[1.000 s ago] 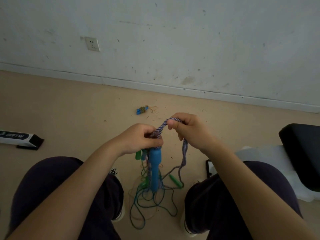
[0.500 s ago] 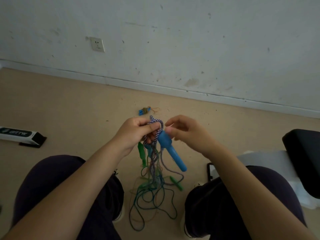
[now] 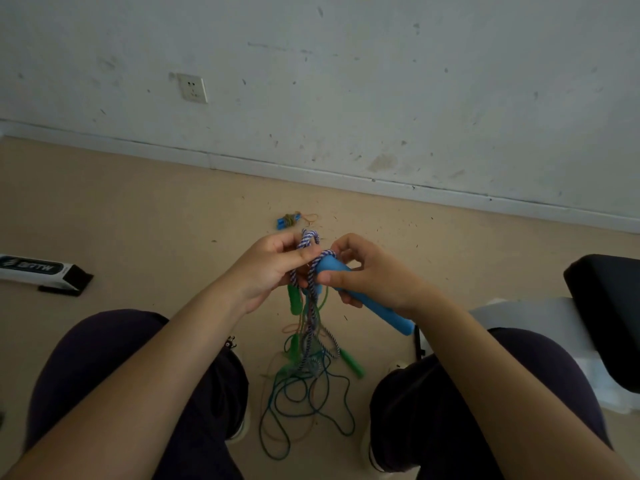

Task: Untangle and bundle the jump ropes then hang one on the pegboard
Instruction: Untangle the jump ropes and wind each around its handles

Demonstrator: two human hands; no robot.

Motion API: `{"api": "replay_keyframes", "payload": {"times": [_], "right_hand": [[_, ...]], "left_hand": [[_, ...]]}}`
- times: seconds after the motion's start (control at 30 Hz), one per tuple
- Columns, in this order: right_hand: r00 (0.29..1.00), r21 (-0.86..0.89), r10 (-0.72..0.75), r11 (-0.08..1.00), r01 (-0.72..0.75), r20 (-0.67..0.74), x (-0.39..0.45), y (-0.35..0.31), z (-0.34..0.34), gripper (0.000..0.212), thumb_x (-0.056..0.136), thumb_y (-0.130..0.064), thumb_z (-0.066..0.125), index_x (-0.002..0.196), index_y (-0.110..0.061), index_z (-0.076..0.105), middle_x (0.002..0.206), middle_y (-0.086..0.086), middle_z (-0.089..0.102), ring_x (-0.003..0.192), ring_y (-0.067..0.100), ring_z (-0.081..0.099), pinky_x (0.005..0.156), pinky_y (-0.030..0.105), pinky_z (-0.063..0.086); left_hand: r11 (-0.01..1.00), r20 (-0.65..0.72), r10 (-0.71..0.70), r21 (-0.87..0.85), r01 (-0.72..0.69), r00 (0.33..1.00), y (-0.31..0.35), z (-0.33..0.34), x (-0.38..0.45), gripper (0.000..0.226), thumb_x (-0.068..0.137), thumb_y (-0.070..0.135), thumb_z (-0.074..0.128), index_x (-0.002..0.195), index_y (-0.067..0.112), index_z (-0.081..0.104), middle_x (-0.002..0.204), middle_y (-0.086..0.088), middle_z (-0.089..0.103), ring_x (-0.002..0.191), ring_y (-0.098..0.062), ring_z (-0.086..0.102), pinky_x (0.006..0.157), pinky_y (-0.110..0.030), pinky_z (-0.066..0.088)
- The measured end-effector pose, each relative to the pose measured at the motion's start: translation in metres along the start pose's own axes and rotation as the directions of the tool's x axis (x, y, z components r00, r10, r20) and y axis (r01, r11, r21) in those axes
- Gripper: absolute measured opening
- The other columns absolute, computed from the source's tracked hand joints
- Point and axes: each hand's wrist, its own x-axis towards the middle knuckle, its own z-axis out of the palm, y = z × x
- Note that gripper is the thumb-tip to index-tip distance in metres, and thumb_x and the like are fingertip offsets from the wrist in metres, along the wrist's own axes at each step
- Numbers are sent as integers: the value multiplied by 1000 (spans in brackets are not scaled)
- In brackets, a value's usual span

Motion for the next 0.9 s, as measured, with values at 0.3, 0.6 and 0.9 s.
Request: {"api": "replay_keyframes", "payload": {"times": [0.3, 0.6, 0.9], "right_hand": [[987, 66, -159, 985, 160, -29, 0, 2, 2, 30, 85, -9, 74, 87, -12, 45, 91, 8, 61, 55, 24, 64, 45, 28, 48], [979, 79, -202, 976, 203, -24, 0, -1, -6, 11, 93, -2, 61, 94, -13, 60, 93, 0, 64, 79, 18, 68, 63, 37, 60], [984, 90, -177, 980, 177, -13, -1, -3, -9, 36, 77, -21, 76, 112, -15, 69, 113, 26, 62, 95, 45, 60, 87, 53, 56]], "left_hand": [[999, 25, -8, -40, 9, 1000, 3, 0, 2, 47, 65, 31, 82, 104, 7, 70, 86, -1, 72, 68, -8, 66, 58, -20, 51], [990, 0, -4, -139, 4, 1000, 2, -4, 1, 39, 69, 17, 76, 104, 0, 69, 87, -7, 71, 69, -12, 67, 60, -20, 54], [972, 56, -72, -221, 83, 996, 6, -4, -2, 36, 73, 13, 70, 107, -1, 68, 87, -4, 74, 72, -10, 71, 62, -18, 56]]}}
